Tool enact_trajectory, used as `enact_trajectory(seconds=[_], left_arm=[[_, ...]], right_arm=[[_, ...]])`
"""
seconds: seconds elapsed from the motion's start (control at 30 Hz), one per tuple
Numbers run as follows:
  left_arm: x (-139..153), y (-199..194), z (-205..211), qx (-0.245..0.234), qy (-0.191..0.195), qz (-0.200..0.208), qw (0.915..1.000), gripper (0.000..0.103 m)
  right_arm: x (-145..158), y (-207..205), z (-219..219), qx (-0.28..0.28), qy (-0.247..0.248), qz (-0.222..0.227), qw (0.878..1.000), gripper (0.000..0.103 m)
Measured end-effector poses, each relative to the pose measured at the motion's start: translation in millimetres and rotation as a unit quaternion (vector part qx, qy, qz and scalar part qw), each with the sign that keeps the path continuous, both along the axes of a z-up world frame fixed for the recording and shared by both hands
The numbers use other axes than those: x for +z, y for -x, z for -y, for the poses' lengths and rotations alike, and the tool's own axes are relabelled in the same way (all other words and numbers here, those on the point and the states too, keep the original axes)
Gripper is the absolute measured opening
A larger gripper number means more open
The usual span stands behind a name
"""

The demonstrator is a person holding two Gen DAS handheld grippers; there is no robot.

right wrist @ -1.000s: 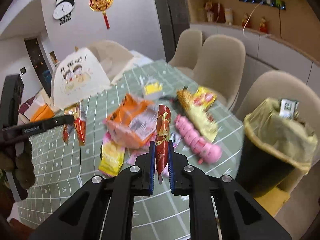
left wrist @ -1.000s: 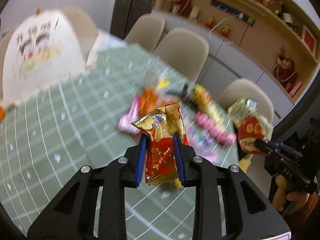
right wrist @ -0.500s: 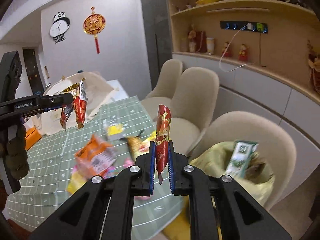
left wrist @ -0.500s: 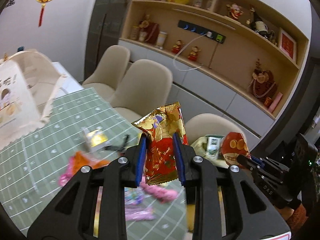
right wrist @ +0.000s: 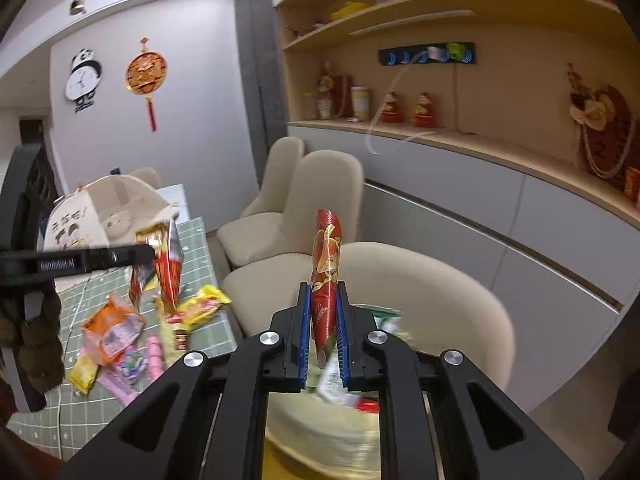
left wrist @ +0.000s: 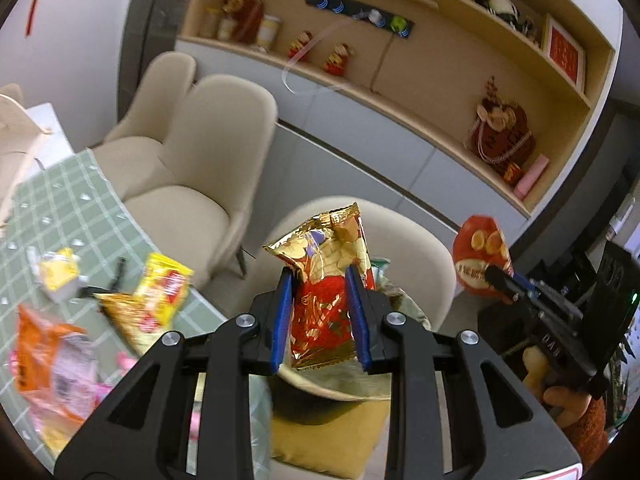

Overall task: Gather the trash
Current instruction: 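Carry both snacks over the bin and open both grippers to drop them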

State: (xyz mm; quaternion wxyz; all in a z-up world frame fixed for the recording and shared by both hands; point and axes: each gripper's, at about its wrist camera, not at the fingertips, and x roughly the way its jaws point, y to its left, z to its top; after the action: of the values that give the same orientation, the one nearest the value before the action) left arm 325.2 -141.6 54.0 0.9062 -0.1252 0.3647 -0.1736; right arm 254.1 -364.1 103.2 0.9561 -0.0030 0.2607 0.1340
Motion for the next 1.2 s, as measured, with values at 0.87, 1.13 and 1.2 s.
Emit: enact_trajectory(seconds=[0.87, 1.13, 1.2], left_arm=[[-86.6, -62.1, 102.7, -0.051, -0.030, -0.131, 0.9897, 0.048], [-61.2, -41.4, 68.6, -0.010, -0.031, -0.101, 0.9944, 0.049], [-56.0, -32.1, 59.0, -0.002, -0.036, -0.090, 0.9953, 0.049]], right_arm=[[-49.5, -52.1, 75.3, -0.027, -0.046, -0.061, 0.997, 0.013], [-74.0, -72.1, 44.9, 0.020, -0.048, -0.093, 0.994, 0.013], [-80.3, -74.3, 35.6, 0.030, -0.045, -0.102, 0.993, 0.013]])
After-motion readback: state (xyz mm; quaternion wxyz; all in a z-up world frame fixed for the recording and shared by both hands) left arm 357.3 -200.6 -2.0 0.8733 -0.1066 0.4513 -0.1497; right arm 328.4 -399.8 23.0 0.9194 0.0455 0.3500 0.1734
